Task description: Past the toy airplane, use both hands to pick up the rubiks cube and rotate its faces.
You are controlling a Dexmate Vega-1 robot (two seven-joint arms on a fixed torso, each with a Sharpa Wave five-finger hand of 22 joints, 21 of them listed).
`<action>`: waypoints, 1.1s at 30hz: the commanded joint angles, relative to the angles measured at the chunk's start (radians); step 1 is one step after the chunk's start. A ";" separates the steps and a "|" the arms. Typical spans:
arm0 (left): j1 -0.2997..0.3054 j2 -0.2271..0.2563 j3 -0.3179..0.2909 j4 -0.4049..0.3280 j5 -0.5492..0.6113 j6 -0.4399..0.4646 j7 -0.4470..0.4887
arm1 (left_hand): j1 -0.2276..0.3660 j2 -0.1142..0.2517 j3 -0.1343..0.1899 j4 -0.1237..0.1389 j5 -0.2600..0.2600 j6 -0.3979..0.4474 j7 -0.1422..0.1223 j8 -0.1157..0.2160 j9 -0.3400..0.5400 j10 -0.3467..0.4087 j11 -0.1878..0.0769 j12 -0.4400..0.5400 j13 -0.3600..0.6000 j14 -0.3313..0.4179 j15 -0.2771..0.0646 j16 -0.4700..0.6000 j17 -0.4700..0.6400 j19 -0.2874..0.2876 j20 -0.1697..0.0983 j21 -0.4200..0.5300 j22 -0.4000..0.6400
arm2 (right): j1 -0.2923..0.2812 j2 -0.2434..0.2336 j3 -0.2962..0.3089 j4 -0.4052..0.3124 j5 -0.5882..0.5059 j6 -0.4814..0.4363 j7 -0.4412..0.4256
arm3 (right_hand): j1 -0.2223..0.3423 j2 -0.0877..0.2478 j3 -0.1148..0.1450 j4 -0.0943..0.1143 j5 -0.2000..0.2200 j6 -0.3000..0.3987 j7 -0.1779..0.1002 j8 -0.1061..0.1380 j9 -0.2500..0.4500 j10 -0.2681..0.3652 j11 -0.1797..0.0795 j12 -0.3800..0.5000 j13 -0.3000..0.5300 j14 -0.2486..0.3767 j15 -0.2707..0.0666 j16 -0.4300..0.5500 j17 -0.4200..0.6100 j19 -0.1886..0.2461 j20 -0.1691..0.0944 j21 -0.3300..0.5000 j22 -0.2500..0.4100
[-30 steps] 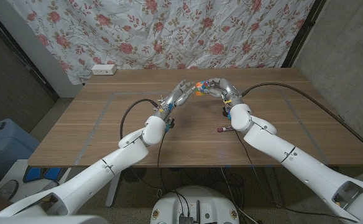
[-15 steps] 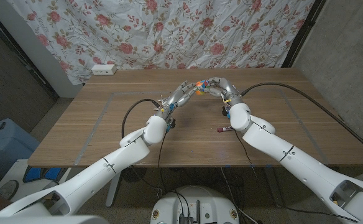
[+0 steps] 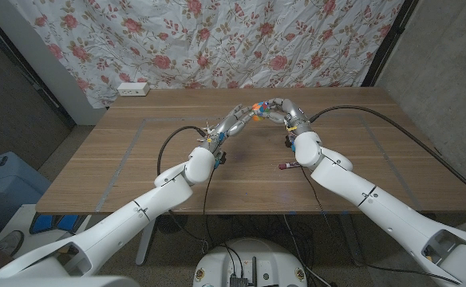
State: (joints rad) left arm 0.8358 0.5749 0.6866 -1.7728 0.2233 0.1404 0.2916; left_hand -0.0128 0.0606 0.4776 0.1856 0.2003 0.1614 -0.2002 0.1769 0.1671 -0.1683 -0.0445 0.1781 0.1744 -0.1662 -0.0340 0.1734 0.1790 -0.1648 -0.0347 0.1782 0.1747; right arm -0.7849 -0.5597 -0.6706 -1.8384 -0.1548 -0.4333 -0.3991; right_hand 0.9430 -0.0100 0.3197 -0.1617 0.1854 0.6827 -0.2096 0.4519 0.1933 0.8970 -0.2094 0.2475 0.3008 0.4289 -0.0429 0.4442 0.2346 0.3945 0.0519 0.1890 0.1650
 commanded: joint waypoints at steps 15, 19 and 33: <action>-0.009 -0.003 0.012 0.009 0.000 -0.014 -0.010 | -0.007 0.065 -0.010 0.001 0.005 0.011 0.005 0.007 0.004 -0.015 -0.002 0.012 0.003 -0.091 -0.044 0.009 0.004 -0.005 -0.050 0.010 0.001 | -0.015 0.023 0.007 0.008 0.002 0.008 -0.041 | 0.042 0.031 -0.001 0.000 0.009 0.037 -0.011 0.006 0.002 0.033 -0.007 0.004 0.001 0.015 -0.119 0.019 0.004 0.010 0.000 0.001 0.002; -0.011 -0.003 0.014 0.010 0.000 -0.016 -0.015 | -0.006 0.066 -0.012 0.001 0.005 0.014 0.005 0.007 0.004 -0.013 -0.002 0.013 0.003 -0.088 -0.046 0.010 0.004 -0.003 -0.050 0.011 0.001 | -0.020 0.031 0.010 0.005 0.005 0.001 -0.052 | 0.044 0.033 -0.001 0.000 0.009 0.038 -0.011 0.005 0.002 0.035 -0.007 0.004 0.001 0.017 -0.121 0.021 0.004 0.011 -0.002 0.001 0.002; -0.003 -0.002 0.014 0.006 0.002 -0.016 -0.013 | -0.004 0.069 -0.016 -0.001 0.006 0.016 0.008 0.006 0.004 -0.010 -0.003 0.015 0.002 -0.087 -0.046 0.011 0.003 0.000 -0.051 0.013 0.000 | -0.025 0.054 0.010 0.010 0.005 -0.005 -0.090 | 0.055 0.038 -0.001 -0.002 0.013 0.052 -0.011 0.005 0.002 0.050 -0.007 0.005 0.005 0.026 -0.126 0.031 0.006 0.018 -0.005 0.002 0.002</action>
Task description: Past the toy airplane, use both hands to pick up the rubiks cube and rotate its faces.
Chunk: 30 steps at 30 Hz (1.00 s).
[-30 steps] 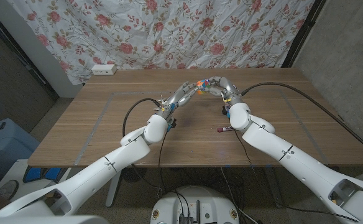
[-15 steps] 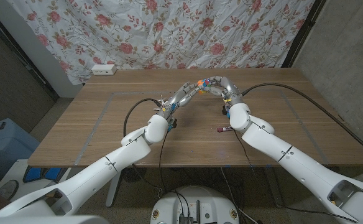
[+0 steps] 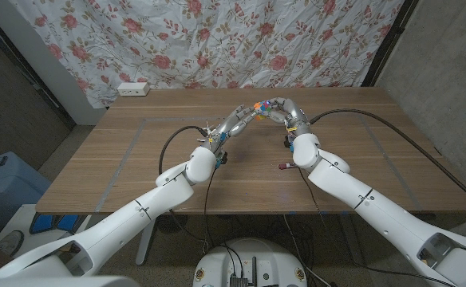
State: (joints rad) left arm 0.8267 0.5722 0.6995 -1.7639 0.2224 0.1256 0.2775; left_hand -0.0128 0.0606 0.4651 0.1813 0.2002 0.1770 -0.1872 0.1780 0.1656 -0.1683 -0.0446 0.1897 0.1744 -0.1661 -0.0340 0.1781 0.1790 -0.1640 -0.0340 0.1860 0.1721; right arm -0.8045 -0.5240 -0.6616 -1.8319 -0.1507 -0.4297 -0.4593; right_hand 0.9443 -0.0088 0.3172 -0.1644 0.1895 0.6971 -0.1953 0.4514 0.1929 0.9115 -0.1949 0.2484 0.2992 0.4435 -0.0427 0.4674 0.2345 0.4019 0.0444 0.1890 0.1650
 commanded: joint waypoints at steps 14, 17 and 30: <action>0.009 -0.005 0.006 0.005 0.008 -0.009 0.009 | -0.003 0.072 -0.006 0.002 0.007 -0.003 -0.002 0.002 0.005 -0.010 -0.002 0.003 0.002 -0.086 -0.046 0.006 0.002 0.000 -0.052 0.006 0.003 | -0.010 0.036 0.003 0.011 0.005 -0.007 -0.057 | 0.063 0.038 -0.001 0.000 0.011 0.046 -0.026 0.004 0.003 0.045 -0.022 0.002 0.007 0.018 -0.127 0.017 0.007 0.015 -0.001 0.002 0.002; 0.008 -0.007 0.008 0.008 0.009 -0.013 0.008 | -0.003 0.072 -0.007 0.002 0.007 -0.003 -0.001 0.002 0.005 -0.009 -0.002 0.004 0.002 -0.086 -0.046 0.006 0.002 0.000 -0.052 0.006 0.003 | -0.012 0.041 0.005 0.010 0.007 -0.012 -0.064 | 0.064 0.038 -0.002 0.000 0.012 0.047 -0.026 0.003 0.003 0.047 -0.022 0.002 0.008 0.019 -0.126 0.018 0.007 0.015 -0.001 0.003 0.002; 0.012 -0.011 0.010 0.011 0.010 -0.019 0.012 | -0.002 0.074 -0.010 0.001 0.008 -0.004 -0.002 0.001 0.005 -0.007 -0.003 0.005 0.002 -0.084 -0.047 0.006 0.002 0.001 -0.053 0.007 0.002 | -0.017 0.051 0.012 0.011 0.022 -0.006 -0.079 | 0.069 0.038 -0.005 0.000 0.013 0.051 -0.026 0.000 0.003 0.050 -0.022 -0.001 0.009 0.019 -0.126 0.023 0.008 0.017 -0.001 0.002 0.003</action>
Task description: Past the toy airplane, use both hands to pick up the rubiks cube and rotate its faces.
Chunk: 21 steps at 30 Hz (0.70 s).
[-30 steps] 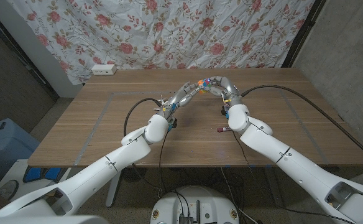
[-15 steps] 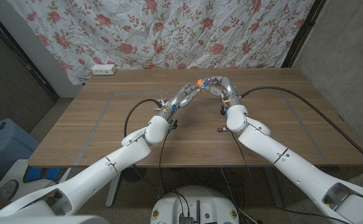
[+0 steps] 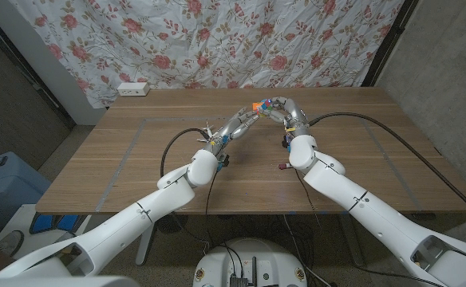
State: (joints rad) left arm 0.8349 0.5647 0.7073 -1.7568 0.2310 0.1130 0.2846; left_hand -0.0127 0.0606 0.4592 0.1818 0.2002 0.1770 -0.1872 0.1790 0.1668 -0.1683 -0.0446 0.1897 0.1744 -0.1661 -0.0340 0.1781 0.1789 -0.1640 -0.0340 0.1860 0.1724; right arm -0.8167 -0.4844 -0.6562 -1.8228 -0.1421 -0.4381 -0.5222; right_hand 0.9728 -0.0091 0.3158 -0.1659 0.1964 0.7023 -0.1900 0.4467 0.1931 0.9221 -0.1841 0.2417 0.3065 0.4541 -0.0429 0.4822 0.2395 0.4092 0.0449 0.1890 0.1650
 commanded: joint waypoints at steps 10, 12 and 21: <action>0.003 -0.004 0.004 0.008 0.005 -0.009 0.005 | -0.001 0.075 -0.006 0.000 0.008 -0.005 -0.001 -0.001 0.004 -0.006 -0.003 0.005 0.002 -0.084 -0.047 0.006 0.001 0.001 -0.054 0.007 0.002 | -0.004 0.014 0.011 0.004 0.025 0.008 -0.020 | 0.041 0.040 -0.006 0.004 0.007 0.048 -0.030 0.002 0.003 0.040 -0.033 0.004 0.003 0.008 -0.126 0.011 0.004 0.010 -0.002 0.002 0.003; 0.003 -0.004 0.003 0.008 0.003 -0.010 0.003 | -0.001 0.075 -0.006 0.000 0.008 -0.006 -0.001 -0.001 0.004 -0.006 -0.003 0.005 0.002 -0.083 -0.047 0.006 0.001 0.001 -0.053 0.007 0.002 | -0.006 0.018 0.013 0.004 0.028 0.006 -0.026 | 0.040 0.041 -0.006 0.004 0.008 0.048 -0.030 0.002 0.003 0.041 -0.033 0.004 0.004 0.008 -0.126 0.012 0.004 0.011 -0.002 0.002 0.003; 0.005 -0.003 0.002 0.007 0.003 -0.012 0.004 | -0.001 0.076 -0.008 -0.001 0.008 -0.008 -0.001 -0.002 0.004 -0.006 -0.003 0.005 0.002 -0.084 -0.048 0.006 0.001 0.002 -0.054 0.007 0.002 | -0.007 0.009 0.014 -0.003 0.032 0.004 -0.022 | 0.041 0.040 -0.009 0.005 0.009 0.049 -0.029 0.000 0.003 0.043 -0.033 0.003 0.005 0.008 -0.124 0.014 0.004 0.011 -0.001 0.002 0.003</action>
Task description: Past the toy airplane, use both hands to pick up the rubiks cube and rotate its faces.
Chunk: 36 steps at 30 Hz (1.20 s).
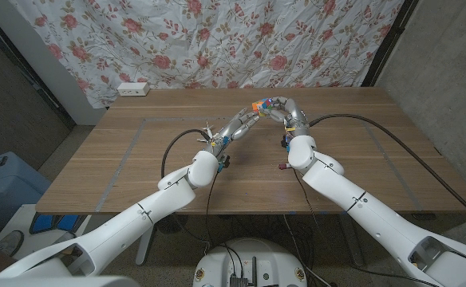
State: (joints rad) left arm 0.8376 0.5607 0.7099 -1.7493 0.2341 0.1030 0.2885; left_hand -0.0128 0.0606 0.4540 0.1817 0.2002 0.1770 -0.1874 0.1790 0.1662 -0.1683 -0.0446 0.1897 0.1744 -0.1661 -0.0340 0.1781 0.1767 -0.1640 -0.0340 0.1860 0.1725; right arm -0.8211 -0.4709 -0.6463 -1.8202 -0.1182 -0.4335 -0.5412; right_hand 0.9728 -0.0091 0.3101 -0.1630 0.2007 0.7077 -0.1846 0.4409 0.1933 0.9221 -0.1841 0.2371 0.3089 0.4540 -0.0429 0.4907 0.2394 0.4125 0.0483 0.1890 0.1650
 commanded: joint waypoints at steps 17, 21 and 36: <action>0.060 0.033 -0.031 -0.074 0.013 0.049 0.035 | 0.000 0.078 -0.006 -0.002 0.009 -0.004 0.001 -0.001 0.005 0.001 -0.004 0.007 0.002 -0.078 -0.047 0.007 0.003 0.006 -0.054 0.009 0.002 | -0.010 -0.024 0.011 -0.025 0.012 -0.011 0.000 | 0.042 0.042 -0.008 0.003 0.006 0.048 -0.035 0.001 0.003 0.041 -0.033 0.003 0.005 0.004 -0.124 0.009 0.005 0.007 -0.004 0.001 0.003; 0.075 0.043 -0.041 -0.094 0.015 0.059 0.045 | 0.000 0.078 -0.007 -0.002 0.009 -0.004 0.001 0.000 0.005 0.003 -0.005 0.008 0.002 -0.076 -0.048 0.008 0.003 0.007 -0.054 0.009 0.002 | -0.009 -0.027 0.010 -0.029 0.010 -0.019 0.003 | 0.042 0.042 -0.009 0.003 0.007 0.048 -0.035 0.000 0.003 0.042 -0.033 0.003 0.006 0.004 -0.124 0.010 0.005 0.006 -0.004 0.001 0.003; 0.131 0.068 -0.103 -0.138 -0.051 0.027 0.064 | 0.002 0.079 -0.011 -0.004 0.010 -0.007 0.005 -0.002 0.005 0.040 -0.009 0.018 0.001 -0.051 -0.046 0.014 0.002 0.024 -0.052 0.014 0.001 | -0.010 -0.065 0.009 -0.052 0.000 -0.033 0.034 | 0.044 0.045 -0.011 0.004 0.008 0.050 -0.036 -0.004 0.004 0.039 -0.032 -0.001 0.007 -0.001 -0.126 0.011 0.004 0.004 -0.005 0.000 0.003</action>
State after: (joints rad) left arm 0.9196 0.6066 0.6601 -1.8495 0.2340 0.1557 0.3390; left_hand -0.0127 0.0606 0.4498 0.1774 0.2002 0.1734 -0.1838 0.1789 0.1669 -0.1341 -0.0535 0.2025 0.1744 -0.1661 -0.0340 0.1851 0.1769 -0.1457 -0.0339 0.1938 0.1726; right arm -0.8298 -0.5089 -0.6360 -1.8553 -0.1083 -0.4552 -0.5340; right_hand 0.9729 -0.0091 0.3033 -0.1616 0.2045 0.7076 -0.1848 0.4349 0.1928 0.9219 -0.1844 0.2387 0.3155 0.4539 -0.0429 0.4956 0.2392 0.4125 0.0482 0.1890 0.1650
